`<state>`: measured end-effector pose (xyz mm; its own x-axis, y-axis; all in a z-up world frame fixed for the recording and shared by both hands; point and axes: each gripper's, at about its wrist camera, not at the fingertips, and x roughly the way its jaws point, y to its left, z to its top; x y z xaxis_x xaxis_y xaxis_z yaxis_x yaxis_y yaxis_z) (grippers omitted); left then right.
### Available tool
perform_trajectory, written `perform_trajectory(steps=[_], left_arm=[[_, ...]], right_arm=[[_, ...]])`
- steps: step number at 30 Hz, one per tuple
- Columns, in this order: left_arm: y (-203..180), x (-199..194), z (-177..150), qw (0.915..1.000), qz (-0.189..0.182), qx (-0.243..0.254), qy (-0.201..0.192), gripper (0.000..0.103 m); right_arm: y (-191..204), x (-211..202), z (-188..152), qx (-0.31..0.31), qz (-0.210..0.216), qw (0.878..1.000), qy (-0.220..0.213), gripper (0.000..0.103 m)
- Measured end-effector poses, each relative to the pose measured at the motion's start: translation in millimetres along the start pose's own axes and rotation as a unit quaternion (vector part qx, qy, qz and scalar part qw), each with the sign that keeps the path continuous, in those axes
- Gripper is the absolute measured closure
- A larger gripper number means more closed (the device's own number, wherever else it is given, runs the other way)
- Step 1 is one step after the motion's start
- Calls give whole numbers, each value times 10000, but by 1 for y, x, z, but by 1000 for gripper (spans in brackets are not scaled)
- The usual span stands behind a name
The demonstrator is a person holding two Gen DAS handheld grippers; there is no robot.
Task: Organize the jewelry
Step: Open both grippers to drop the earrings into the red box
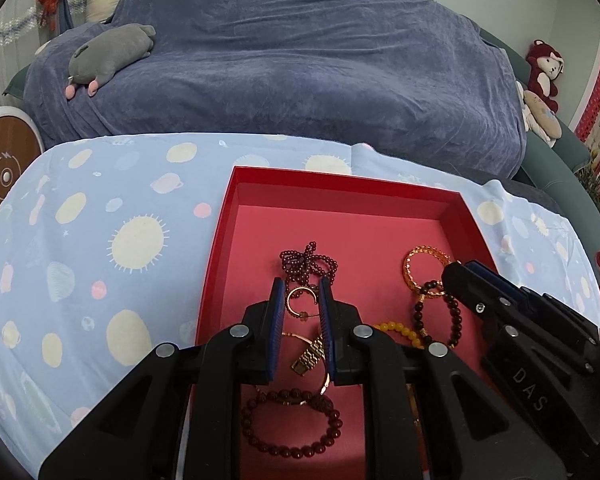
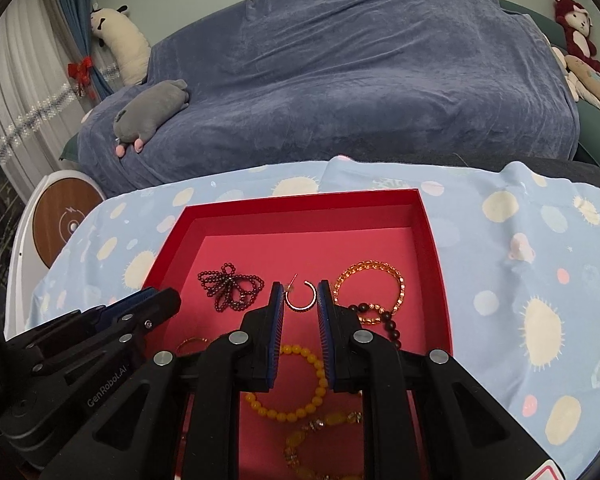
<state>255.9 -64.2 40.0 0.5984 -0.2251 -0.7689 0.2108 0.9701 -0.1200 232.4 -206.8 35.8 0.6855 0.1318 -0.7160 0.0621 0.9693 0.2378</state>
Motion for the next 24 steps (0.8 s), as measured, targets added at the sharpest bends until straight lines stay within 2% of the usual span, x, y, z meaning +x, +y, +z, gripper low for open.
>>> perform_trajectory(steps=[11, 14, 16, 17, 19, 24], left_arm=[[7, 18, 10, 9999, 9, -102, 91, 86], [6, 19, 9, 9999, 47, -87, 101, 85], [6, 19, 9, 9999, 97, -94, 104, 76], [6, 18, 9, 9998, 135, -105, 78, 69], [6, 17, 8, 9998, 157, -98, 50, 69], [5, 11, 6, 9999, 133, -87, 60, 69]], right_arm=[[4, 20, 1, -23, -52, 9998, 198, 87], [7, 23, 2, -63, -99, 9997, 208, 82], [8, 23, 2, -79, -122, 9997, 210, 80], [7, 22, 2, -76, -137, 9997, 201, 74], [7, 20, 2, -72, -148, 9997, 161, 71], [7, 10, 2, -71, -157, 9998, 121, 70]])
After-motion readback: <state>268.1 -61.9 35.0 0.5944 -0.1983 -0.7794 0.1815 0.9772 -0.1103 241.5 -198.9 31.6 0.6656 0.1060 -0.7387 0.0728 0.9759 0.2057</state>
